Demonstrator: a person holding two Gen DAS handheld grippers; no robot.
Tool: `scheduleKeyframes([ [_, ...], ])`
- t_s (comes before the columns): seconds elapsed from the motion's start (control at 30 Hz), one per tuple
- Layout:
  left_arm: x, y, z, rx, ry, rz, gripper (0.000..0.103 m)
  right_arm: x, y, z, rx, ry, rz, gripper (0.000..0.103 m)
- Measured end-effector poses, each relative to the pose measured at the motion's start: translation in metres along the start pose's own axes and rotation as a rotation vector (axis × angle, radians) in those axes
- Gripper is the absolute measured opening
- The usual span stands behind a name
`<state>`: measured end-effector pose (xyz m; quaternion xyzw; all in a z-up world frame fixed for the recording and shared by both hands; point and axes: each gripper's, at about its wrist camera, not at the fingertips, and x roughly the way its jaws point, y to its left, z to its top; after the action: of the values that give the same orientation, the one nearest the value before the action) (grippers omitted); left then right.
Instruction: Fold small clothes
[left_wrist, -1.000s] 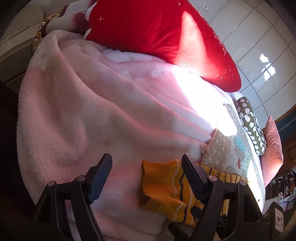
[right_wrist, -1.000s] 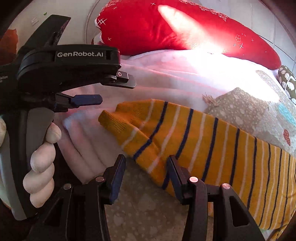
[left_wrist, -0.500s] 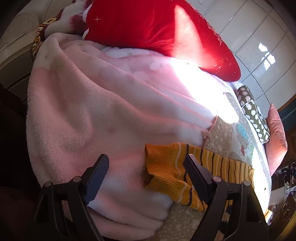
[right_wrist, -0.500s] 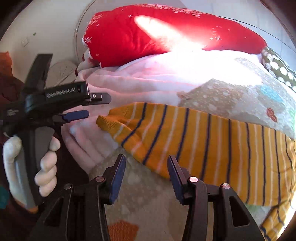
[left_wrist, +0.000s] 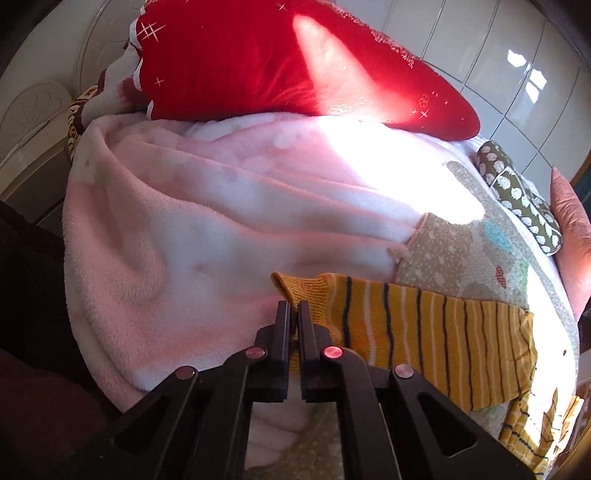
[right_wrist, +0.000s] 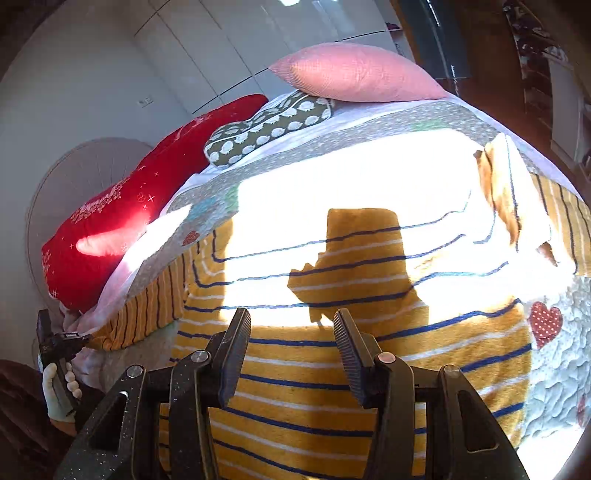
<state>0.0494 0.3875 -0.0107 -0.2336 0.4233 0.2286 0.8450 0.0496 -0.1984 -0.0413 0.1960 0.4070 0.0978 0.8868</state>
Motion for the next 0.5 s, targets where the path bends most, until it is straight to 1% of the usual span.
scheduleKeyframes([
  [0.07,-0.023,-0.019,0.005,0.027,-0.049,-0.058,0.003,-0.02,-0.032,-0.003,0.057,-0.04,-0.037,0.05],
  [0.17,-0.045,-0.061,0.008,0.089,-0.076,-0.152,0.003,-0.042,-0.068,-0.008,0.137,-0.081,-0.046,0.05],
  [0.23,-0.055,-0.094,0.005,0.132,-0.07,-0.213,0.003,-0.047,-0.082,-0.012,0.164,-0.085,-0.037,0.05],
  [0.3,-0.063,-0.131,-0.002,0.181,-0.058,-0.276,0.003,-0.05,-0.088,-0.016,0.164,-0.086,-0.039,0.05],
  [0.43,-0.076,-0.219,-0.023,0.291,-0.017,-0.404,0.002,-0.055,-0.097,-0.024,0.174,-0.103,-0.017,0.05],
  [0.5,-0.081,-0.264,-0.038,0.35,-0.001,-0.454,0.002,-0.057,-0.101,-0.028,0.184,-0.11,-0.004,0.05],
])
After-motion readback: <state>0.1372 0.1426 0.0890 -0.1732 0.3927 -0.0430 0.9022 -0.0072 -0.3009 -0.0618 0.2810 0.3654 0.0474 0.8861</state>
